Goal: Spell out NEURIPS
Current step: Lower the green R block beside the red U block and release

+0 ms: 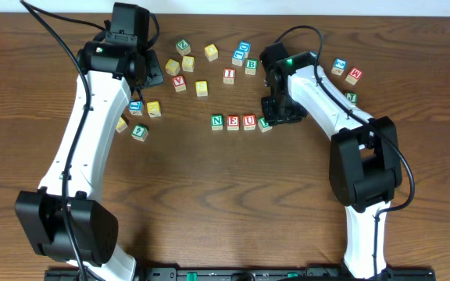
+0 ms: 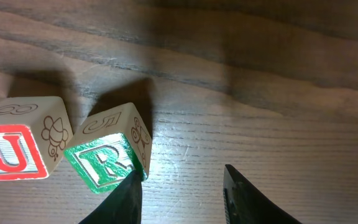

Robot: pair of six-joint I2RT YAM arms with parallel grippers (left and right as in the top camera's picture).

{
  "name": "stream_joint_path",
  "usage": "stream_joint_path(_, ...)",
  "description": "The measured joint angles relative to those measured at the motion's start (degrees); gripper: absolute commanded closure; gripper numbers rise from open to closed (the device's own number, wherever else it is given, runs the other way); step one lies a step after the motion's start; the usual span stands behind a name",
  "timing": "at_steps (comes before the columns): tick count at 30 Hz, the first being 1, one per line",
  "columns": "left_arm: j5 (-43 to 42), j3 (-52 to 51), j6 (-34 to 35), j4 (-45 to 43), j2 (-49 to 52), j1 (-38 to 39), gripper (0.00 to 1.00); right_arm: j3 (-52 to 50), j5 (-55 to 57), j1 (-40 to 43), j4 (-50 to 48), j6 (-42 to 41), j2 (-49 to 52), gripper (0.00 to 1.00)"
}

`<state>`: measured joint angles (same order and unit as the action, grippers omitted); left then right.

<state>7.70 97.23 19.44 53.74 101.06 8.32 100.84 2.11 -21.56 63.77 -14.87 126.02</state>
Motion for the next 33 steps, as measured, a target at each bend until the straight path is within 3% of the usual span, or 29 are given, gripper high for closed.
stream_joint_path(33,0.0,0.0,0.0,0.0,0.0,0.0,0.51,-2.4,-3.5,-1.5,-2.6,0.0,-1.2,0.64)
